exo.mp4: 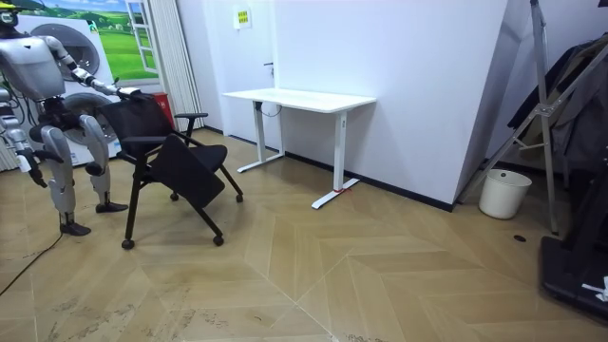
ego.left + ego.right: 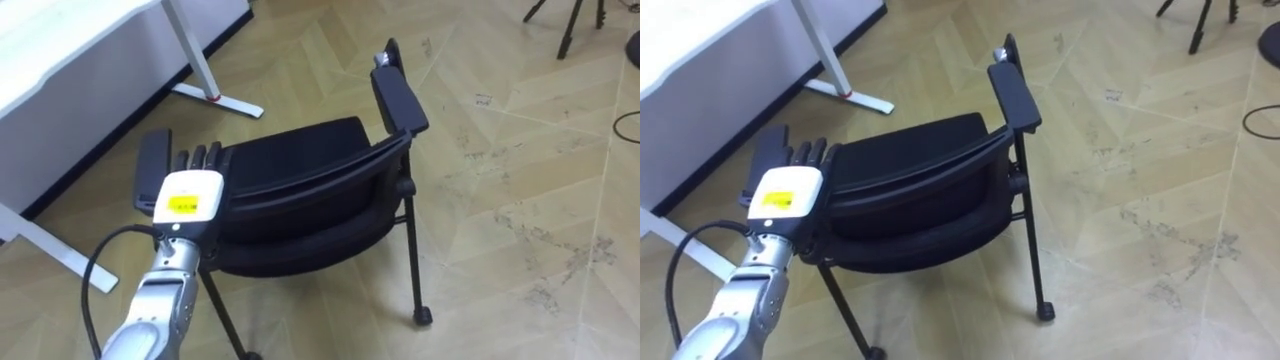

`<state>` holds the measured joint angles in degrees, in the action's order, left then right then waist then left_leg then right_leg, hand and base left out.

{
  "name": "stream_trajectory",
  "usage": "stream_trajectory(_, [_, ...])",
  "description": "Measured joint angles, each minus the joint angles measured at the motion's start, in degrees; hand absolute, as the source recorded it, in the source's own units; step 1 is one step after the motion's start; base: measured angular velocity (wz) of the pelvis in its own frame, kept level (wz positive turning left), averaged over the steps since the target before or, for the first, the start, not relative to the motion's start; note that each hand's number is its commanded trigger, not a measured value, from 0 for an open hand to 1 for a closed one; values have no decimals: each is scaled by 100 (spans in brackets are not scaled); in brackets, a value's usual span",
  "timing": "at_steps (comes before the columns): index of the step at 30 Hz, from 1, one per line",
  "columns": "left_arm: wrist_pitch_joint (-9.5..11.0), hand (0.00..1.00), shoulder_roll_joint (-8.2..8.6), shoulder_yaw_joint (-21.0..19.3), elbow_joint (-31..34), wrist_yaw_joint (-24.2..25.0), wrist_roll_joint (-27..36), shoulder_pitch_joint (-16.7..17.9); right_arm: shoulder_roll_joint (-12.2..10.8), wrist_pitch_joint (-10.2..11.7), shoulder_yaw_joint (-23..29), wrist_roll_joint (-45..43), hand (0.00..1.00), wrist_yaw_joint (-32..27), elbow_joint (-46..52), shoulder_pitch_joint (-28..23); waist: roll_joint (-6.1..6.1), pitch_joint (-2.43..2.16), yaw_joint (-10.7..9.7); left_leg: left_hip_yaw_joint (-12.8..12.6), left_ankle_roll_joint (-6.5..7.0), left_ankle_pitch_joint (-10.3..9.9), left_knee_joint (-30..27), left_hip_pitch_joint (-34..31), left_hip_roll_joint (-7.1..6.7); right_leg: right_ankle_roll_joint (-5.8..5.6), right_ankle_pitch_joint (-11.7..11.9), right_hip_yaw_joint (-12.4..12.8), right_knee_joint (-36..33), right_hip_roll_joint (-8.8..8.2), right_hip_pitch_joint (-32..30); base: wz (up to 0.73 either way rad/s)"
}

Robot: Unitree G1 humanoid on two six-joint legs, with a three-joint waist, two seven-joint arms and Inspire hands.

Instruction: Push chair

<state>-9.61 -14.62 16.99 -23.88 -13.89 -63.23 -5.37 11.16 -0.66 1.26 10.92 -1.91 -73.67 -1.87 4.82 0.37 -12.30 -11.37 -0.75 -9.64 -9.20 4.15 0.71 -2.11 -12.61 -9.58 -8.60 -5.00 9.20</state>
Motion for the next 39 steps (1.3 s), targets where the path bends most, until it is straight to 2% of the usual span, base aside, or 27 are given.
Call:
stream_trajectory(3, [-12, 0, 5, -3, -74, 1, 0, -26, -3, 0, 2, 8, 0, -5, 2, -7, 9, -7, 0, -14, 1, 0, 0, 11, 0, -1, 0, 3, -4, 0, 0, -2])
stream_trajectory(4, [-14, 23, 7, -3, -93, 1, 0, -25, -3, 0, 1, 9, 0, -9, 4, -10, 19, -13, -2, -24, 1, 0, 0, 20, 0, -2, 1, 4, -5, 0, 3, -6])
stream_trajectory(5, [-14, 37, 10, -1, -102, 1, 0, -21, -5, 0, 2, 10, 0, -19, 5, -11, 23, -16, -6, -28, 1, 0, 0, 28, 0, -4, 2, 10, -5, 0, 7, -4])
stream_trajectory(6, [-14, 100, 11, -1, -103, 1, 0, -19, -7, 0, 1, 11, 0, -33, 5, -12, 23, -16, -6, -28, 1, 0, 1, 32, 0, -4, 2, 11, -5, 0, 10, 0])
stream_trajectory(21, [-43, 100, 49, 9, -150, 3, 2, -4, -13, -1, 3, 4, 0, -194, 17, -19, 27, -18, -21, -28, 1, 1, 1, 56, 0, -4, 3, 16, -4, -1, 32, 0])
stream_trajectory(25, [-41, 100, 39, 20, -196, 31, -64, -72, -15, -1, 3, 4, 0, -229, 27, -23, 26, -16, -113, -28, 1, 0, 14, 50, 0, -4, 2, 15, -1, -1, 22, 0])
stream_trajectory(33, [-33, 100, 27, 150, 7, 30, -134, 53, -12, -14, 15, 5, 0, -256, 23, -37, 29, -14, -123, -29, 4, 3, 33, 65, -2, -4, 2, 35, -2, 0, 21, 0])
stream_trajectory(39, [-14, 100, -2, 115, -24, 30, -132, 84, -8, -38, 377, 20, 0, -346, 14, -134, 26, -11, -134, -50, 9, 6, 29, 94, -1, -5, 3, 140, -6, 1, 24, -5])
